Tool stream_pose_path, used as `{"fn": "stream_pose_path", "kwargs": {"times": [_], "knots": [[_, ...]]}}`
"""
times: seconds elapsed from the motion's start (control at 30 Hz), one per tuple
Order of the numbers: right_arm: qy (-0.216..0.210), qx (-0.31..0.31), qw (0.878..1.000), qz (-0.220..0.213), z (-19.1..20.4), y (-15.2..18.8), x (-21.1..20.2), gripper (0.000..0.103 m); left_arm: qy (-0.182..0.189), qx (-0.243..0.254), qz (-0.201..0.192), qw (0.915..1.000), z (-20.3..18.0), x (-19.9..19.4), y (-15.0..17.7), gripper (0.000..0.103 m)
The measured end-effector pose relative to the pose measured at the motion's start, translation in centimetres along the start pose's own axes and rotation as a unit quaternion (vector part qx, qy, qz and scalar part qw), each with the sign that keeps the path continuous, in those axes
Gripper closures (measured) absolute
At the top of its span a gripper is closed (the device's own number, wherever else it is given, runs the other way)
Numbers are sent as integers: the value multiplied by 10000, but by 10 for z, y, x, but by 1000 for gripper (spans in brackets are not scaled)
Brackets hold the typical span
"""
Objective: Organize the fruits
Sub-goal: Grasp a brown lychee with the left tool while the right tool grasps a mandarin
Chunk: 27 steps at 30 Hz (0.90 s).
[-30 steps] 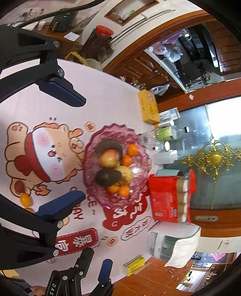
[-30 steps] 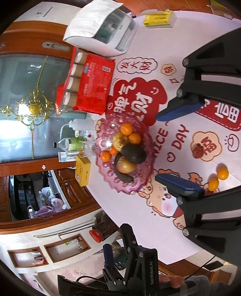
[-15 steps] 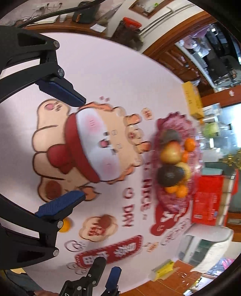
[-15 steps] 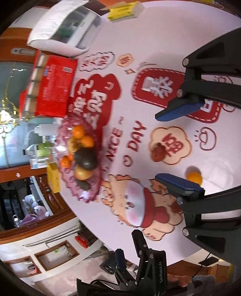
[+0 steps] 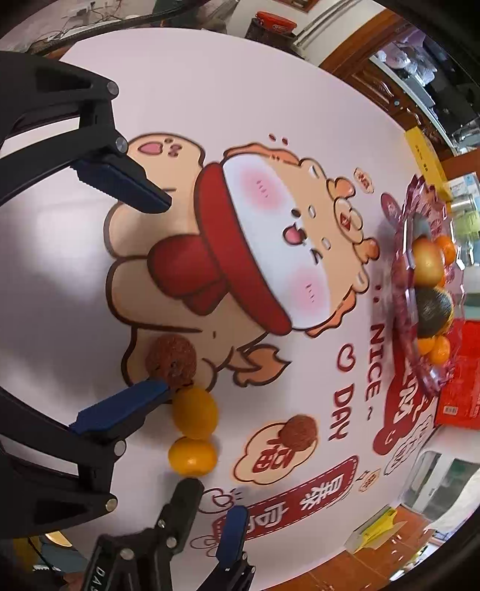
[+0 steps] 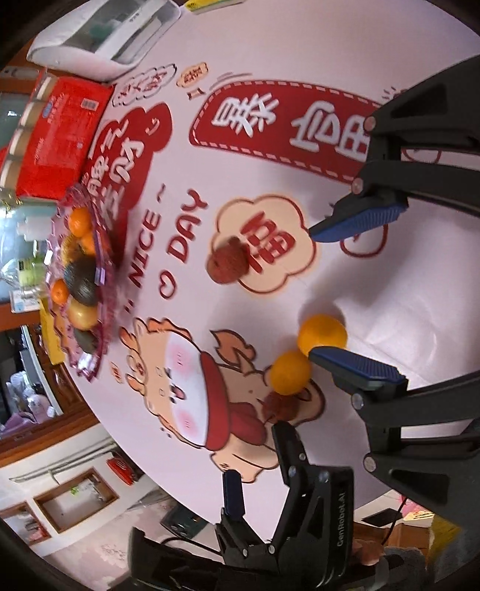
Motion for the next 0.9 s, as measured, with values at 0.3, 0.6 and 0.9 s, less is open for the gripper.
{"fn": "stream_pose_path", "kwargs": {"times": [0.3, 0.6, 0.9], "knots": [[-103, -103, 9998, 127, 11, 5, 14, 44, 130, 210, -94, 9996, -7, 4, 0, 12], [-136, -180, 9997, 114, 16, 4, 21, 47, 420, 491, -61, 9979, -17, 11, -1, 41], [-292, -236, 9991, 185, 19, 2, 28, 60, 617, 488, -20, 9969, -20, 16, -2, 61]]}}
Point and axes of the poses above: each gripper's, at about its wrist camera, not at the fingertips, and x roughly the way its jaws point, z to its left, y to its underside, the point moved 2 cm from there along x, roughly the way its jaws point, and after that the axes turned 2 degrees about z, right-handed, at the moved point
